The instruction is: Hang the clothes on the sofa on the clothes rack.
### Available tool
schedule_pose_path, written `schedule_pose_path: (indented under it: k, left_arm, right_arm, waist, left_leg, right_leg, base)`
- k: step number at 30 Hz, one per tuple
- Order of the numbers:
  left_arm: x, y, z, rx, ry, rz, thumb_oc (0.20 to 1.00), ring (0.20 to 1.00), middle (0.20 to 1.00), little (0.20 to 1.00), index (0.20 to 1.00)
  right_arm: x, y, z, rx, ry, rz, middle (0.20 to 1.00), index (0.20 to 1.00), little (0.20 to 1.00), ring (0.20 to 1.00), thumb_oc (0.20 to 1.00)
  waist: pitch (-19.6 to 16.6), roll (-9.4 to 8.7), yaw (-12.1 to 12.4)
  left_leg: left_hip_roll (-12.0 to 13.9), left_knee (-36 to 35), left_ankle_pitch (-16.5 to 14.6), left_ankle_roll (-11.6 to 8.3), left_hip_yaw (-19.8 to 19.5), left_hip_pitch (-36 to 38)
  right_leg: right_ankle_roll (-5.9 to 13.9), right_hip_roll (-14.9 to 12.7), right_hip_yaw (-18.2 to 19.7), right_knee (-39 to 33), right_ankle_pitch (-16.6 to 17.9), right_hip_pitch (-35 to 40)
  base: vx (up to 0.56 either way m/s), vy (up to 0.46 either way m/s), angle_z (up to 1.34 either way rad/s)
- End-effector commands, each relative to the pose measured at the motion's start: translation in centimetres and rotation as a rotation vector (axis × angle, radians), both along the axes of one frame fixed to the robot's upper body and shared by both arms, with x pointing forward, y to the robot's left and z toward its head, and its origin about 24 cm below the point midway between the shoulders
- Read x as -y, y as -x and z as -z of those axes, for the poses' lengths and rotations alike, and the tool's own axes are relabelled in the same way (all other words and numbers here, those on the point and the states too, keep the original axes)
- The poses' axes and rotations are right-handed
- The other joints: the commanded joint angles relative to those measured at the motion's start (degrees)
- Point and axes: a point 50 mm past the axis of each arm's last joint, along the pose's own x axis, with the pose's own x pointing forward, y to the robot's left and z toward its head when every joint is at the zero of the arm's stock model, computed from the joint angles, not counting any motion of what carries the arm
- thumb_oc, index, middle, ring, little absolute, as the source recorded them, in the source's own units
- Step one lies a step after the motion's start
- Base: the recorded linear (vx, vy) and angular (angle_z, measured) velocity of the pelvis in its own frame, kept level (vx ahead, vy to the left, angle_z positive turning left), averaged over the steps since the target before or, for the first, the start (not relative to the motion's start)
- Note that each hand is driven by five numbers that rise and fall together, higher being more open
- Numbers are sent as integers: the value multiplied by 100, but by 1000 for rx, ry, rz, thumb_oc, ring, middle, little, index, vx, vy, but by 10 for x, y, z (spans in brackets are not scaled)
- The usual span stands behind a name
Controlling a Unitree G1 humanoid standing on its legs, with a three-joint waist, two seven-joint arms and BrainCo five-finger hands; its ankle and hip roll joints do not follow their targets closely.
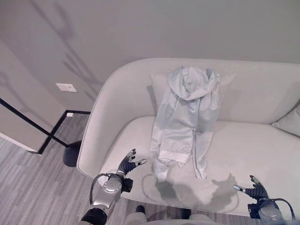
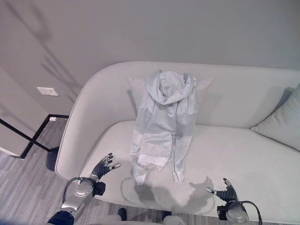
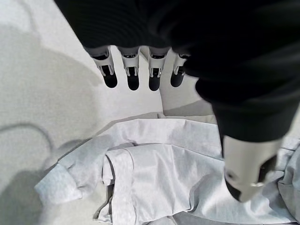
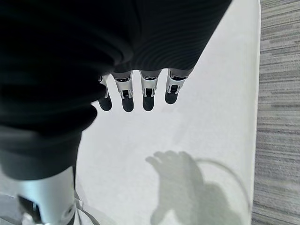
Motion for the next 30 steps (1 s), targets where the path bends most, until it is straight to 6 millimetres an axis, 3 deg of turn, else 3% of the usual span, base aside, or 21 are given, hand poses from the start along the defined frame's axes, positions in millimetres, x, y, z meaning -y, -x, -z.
schedule_pose_path:
  k: [1,5,7,10,11,13,16,17,19,20,22,23,26,30]
  left_arm:
    - [-12,-25,-21,111,-31,-12,1000,1000,1000,1000,1000]
    - [-20,-25,-23,124,-53,-31,1000,1000,1000,1000,1000]
    - [-23,-34,-33,168,-61,-37,1000,1000,1000,1000,1000]
    - [-19,-62,-64,305,-136,10,1000,1000,1000,1000,1000]
    - [-6,-99,-105,468,-235,68,1000,1000,1000,1000,1000]
    - [2,-138,-162,646,-376,108,1000,1000,1000,1000,1000]
    - [3,-160,-198,730,-449,89,1000,1000,1000,1000,1000]
    - [1,-171,-221,775,-507,76,1000,1000,1000,1000,1000]
    - [-2,-176,-233,796,-546,69,1000,1000,1000,1000,1000]
    - [-4,-182,-252,835,-608,60,1000,1000,1000,1000,1000]
    - [-10,-187,-269,867,-664,28,1000,1000,1000,1000,1000]
    - [-10,-187,-270,869,-664,26,1000,1000,1000,1000,1000]
    - [-15,-191,-290,911,-723,-26,1000,1000,1000,1000,1000]
    - [-9,-188,-299,984,-632,-84,1000,1000,1000,1000,1000]
  right_arm:
    - [4,-14,-11,64,39,-8,1000,1000,1000,1000,1000]
    - [-1,-23,-18,109,38,-37,1000,1000,1000,1000,1000]
    - [-2,-40,-31,177,60,-72,1000,1000,1000,1000,1000]
    - [0,-72,-65,326,125,-116,1000,1000,1000,1000,1000]
    - [4,-110,-103,473,194,-130,1000,1000,1000,1000,1000]
    - [3,-152,-153,630,244,-157,1000,1000,1000,1000,1000]
    - [5,-174,-183,707,281,-151,1000,1000,1000,1000,1000]
    - [4,-186,-205,770,295,-138,1000,1000,1000,1000,1000]
    - [5,-192,-216,794,307,-131,1000,1000,1000,1000,1000]
    - [5,-201,-234,831,330,-128,1000,1000,1000,1000,1000]
    - [-5,-211,-256,899,353,-159,1000,1000,1000,1000,1000]
    - [-5,-211,-257,900,354,-159,1000,1000,1000,1000,1000]
    - [-17,-221,-289,1011,374,-175,1000,1000,1000,1000,1000]
    - [-30,-220,-304,1104,385,-209,1000,1000,1000,1000,1000]
  waist:
    - [-135,-266,3]
    - [-213,-218,-41]
    - [-206,-215,-45]
    - [-142,-219,-67]
    - [107,-233,-84]
    - [405,-230,-86]
    - [574,-211,-117]
    - [677,-198,-130]
    - [728,-190,-130]
    - [804,-176,-124]
    - [875,-178,-131]
    - [873,-177,-134]
    - [920,-178,-119]
    - [921,-159,-91]
  left_leg:
    - [-202,-244,-164,105,125,-26]
    - [-225,-589,-203,167,454,329]
    - [-236,-589,-260,197,579,352]
    - [-261,-589,-297,237,693,242]
    - [-287,-589,-184,239,705,-97]
    - [-301,-589,-6,185,646,-602]
    - [-301,-589,130,135,587,-925]
    - [-302,-589,200,111,569,-1131]
    - [-302,-589,237,97,556,-1255]
    - [-296,-589,296,63,549,-1442]
    - [-289,-589,340,44,540,-1624]
    - [-288,-589,342,44,541,-1637]
    - [-284,-589,405,26,530,-1866]
    - [-326,-589,414,39,488,-1934]
  right_leg:
    - [288,50,265,160,-471,225]
    - [400,-70,456,127,-411,204]
    - [451,-120,535,98,-356,152]
    - [526,-180,631,57,-258,-61]
    - [602,-211,636,57,-104,-465]
    - [643,-229,612,57,88,-962]
    - [668,-226,568,57,198,-1274]
    - [692,-220,559,57,258,-1474]
    - [704,-217,555,57,296,-1600]
    - [727,-216,556,57,343,-1774]
    - [755,-194,583,57,392,-1987]
    - [754,-193,584,57,395,-2000]
    - [791,-170,617,57,442,-2231]
    - [771,-180,609,57,432,-2273]
  base:
    - [160,111,-71]
    - [138,150,-65]
    - [71,96,-47]
    - [-31,51,-24]
    - [-268,-20,-25]
    - [-260,-48,-11]
    - [-62,-40,18]
    - [-35,-33,8]
    - [-39,-26,4]
    - [-52,-28,0]
    - [-41,-18,-5]
    - [-29,-7,-6]
    - [-13,-8,-4]
    - [30,-12,-1]
